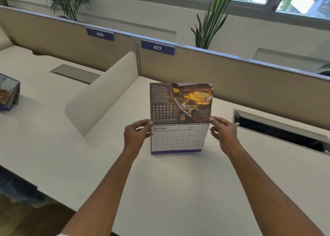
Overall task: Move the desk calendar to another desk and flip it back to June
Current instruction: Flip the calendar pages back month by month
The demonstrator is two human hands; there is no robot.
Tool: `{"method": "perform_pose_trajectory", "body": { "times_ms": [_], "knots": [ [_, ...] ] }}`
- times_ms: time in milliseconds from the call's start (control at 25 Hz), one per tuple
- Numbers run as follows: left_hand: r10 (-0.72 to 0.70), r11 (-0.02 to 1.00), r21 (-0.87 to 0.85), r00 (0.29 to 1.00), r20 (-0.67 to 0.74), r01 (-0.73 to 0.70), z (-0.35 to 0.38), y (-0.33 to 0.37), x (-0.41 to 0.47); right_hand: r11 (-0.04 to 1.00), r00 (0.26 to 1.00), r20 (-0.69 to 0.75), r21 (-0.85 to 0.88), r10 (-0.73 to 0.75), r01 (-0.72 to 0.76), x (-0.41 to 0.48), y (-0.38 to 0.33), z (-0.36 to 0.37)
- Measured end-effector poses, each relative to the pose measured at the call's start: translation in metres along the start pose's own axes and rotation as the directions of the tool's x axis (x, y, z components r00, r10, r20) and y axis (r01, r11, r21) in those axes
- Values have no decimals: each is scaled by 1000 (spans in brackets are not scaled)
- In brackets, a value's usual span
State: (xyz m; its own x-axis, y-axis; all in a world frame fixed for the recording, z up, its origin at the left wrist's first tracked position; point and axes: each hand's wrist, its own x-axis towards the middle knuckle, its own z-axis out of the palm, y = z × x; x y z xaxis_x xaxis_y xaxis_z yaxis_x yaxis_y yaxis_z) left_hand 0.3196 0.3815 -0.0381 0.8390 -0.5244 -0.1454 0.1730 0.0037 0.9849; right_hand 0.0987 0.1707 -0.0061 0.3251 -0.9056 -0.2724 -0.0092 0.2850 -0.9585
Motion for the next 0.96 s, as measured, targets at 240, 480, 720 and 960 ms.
{"method": "perform_pose_trajectory", "body": {
  "times_ms": [240, 480, 720, 960],
  "knots": [
    [-43, 999, -21, 999, 9, 43, 0, -2, 6, 999, 998, -33, 10, 46, -45, 3, 10, 1],
    [-89, 993, -74, 996, 6, 89, 0, -9, 3, 996, 998, -29, 68, 58, -56, 0, 20, 1],
    [-174, 982, -87, 982, -68, 168, -11, -39, -6, 993, 990, -83, 41, 116, -113, -2, 51, -15],
    [-223, 971, 79, 973, -58, 227, -22, -87, -31, 969, 970, -60, -59, 234, -238, -17, 106, -26]
  ]
}}
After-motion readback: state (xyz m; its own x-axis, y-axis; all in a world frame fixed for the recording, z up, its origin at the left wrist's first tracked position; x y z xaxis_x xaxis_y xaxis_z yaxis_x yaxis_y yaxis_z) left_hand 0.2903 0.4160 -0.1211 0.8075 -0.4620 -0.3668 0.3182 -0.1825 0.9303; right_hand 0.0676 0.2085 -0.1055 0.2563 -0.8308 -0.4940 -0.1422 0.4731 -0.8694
